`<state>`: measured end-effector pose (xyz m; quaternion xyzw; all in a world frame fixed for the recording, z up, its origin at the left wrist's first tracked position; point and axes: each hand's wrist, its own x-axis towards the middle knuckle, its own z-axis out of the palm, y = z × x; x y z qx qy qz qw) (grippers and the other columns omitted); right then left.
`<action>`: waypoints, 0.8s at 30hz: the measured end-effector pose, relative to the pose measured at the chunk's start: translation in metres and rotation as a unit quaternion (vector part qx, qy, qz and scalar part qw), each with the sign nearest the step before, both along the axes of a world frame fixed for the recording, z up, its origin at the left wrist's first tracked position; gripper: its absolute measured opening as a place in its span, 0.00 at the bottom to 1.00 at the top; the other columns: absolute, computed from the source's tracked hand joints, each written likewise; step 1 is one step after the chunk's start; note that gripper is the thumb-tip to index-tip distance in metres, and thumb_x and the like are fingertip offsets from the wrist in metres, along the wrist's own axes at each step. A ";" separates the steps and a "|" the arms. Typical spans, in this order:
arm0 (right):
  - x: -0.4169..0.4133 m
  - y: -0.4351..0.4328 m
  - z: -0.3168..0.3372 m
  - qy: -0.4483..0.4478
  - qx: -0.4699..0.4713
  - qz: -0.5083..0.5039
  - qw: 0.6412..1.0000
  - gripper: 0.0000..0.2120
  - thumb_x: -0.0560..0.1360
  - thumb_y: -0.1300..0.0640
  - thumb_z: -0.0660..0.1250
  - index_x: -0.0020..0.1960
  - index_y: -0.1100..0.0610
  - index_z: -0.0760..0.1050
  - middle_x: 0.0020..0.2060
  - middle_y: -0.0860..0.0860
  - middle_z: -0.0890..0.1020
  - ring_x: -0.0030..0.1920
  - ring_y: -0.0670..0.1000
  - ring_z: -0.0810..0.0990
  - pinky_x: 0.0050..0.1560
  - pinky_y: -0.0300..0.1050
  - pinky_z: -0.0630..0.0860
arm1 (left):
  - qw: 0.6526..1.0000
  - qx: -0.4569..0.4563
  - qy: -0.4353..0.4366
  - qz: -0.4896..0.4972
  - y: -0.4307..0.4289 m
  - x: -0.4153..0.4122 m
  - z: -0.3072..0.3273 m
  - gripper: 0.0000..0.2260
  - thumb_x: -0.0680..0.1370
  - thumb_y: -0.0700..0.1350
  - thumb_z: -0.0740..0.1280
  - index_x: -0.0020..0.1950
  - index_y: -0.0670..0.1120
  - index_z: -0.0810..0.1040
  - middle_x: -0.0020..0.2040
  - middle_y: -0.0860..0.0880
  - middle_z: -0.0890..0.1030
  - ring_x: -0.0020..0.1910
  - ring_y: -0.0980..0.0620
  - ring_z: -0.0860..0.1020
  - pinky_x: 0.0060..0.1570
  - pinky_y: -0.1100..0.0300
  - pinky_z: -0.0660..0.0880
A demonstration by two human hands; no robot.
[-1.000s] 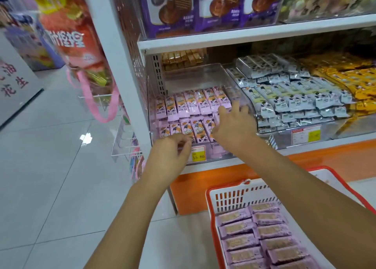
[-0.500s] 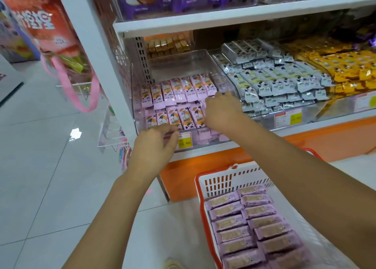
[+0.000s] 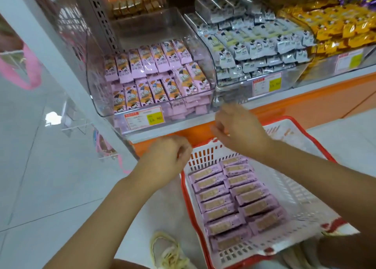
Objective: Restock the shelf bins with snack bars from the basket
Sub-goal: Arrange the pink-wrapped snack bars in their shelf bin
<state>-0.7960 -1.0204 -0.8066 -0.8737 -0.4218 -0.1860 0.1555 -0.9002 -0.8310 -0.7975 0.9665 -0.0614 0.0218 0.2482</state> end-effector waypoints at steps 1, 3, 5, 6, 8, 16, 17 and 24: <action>-0.003 -0.019 -0.026 0.036 -0.046 0.004 0.998 0.12 0.71 0.59 0.71 0.32 0.58 0.71 0.33 0.55 0.74 0.34 0.52 0.74 0.35 0.42 0.68 | 0.999 0.020 0.039 -0.024 -0.006 0.000 -0.013 0.15 0.74 0.49 0.57 0.45 0.45 0.81 0.43 0.48 0.83 0.43 0.48 0.80 0.43 0.53 0.75; -0.006 -0.054 -0.075 0.144 -0.183 0.001 0.972 0.09 0.75 0.56 0.68 0.38 0.60 0.73 0.41 0.57 0.76 0.44 0.57 0.78 0.41 0.49 0.75 | 0.990 0.048 0.114 -0.060 -0.019 0.000 -0.040 0.12 0.77 0.47 0.59 0.48 0.45 0.81 0.47 0.48 0.83 0.46 0.48 0.79 0.46 0.54 0.74; -0.009 -0.091 -0.120 0.247 -0.337 -0.014 0.909 0.11 0.79 0.52 0.61 0.56 0.59 0.72 0.58 0.55 0.72 0.61 0.56 0.71 0.57 0.48 0.70 | 0.980 0.063 0.170 -0.088 -0.032 -0.001 -0.065 0.11 0.79 0.45 0.59 0.49 0.44 0.80 0.48 0.47 0.82 0.46 0.49 0.79 0.47 0.55 0.74; -0.011 -0.106 -0.139 0.292 -0.389 -0.018 0.874 0.16 0.80 0.52 0.59 0.64 0.58 0.68 0.64 0.54 0.68 0.65 0.55 0.66 0.62 0.46 0.66 | 0.975 0.067 0.186 -0.098 -0.036 -0.002 -0.076 0.12 0.80 0.46 0.59 0.49 0.43 0.80 0.47 0.46 0.82 0.45 0.48 0.79 0.46 0.54 0.75; -0.017 -0.129 -0.165 0.343 -0.446 -0.012 0.826 0.25 0.80 0.53 0.61 0.74 0.58 0.58 0.73 0.56 0.60 0.70 0.55 0.61 0.67 0.48 0.63 | 0.969 0.080 0.212 -0.103 -0.041 0.001 -0.092 0.13 0.80 0.45 0.57 0.46 0.42 0.79 0.42 0.44 0.81 0.41 0.47 0.78 0.42 0.55 0.74; -0.025 -0.162 -0.214 0.359 -0.429 -0.002 0.829 0.36 0.73 0.54 0.69 0.75 0.57 0.55 0.71 0.55 0.62 0.67 0.55 0.67 0.63 0.49 0.69 | 0.948 0.097 0.284 -0.101 -0.041 0.010 -0.114 0.14 0.81 0.45 0.58 0.40 0.41 0.78 0.37 0.45 0.79 0.36 0.50 0.76 0.34 0.62 0.67; -0.025 -0.165 -0.218 0.361 -0.413 -0.007 0.836 0.36 0.72 0.54 0.69 0.75 0.57 0.55 0.70 0.55 0.62 0.67 0.55 0.67 0.62 0.49 0.70 | 0.946 0.096 0.292 -0.099 -0.042 0.011 -0.115 0.14 0.81 0.45 0.59 0.40 0.42 0.77 0.37 0.45 0.78 0.36 0.51 0.75 0.33 0.63 0.66; -0.031 -0.170 -0.223 0.503 -0.188 -0.138 0.832 0.29 0.74 0.45 0.70 0.70 0.53 0.63 0.56 0.46 0.70 0.57 0.47 0.71 0.56 0.41 0.69 | 0.942 0.043 0.325 -0.073 -0.037 0.018 -0.114 0.15 0.79 0.42 0.60 0.32 0.44 0.66 0.29 0.47 0.65 0.29 0.53 0.63 0.29 0.66 0.58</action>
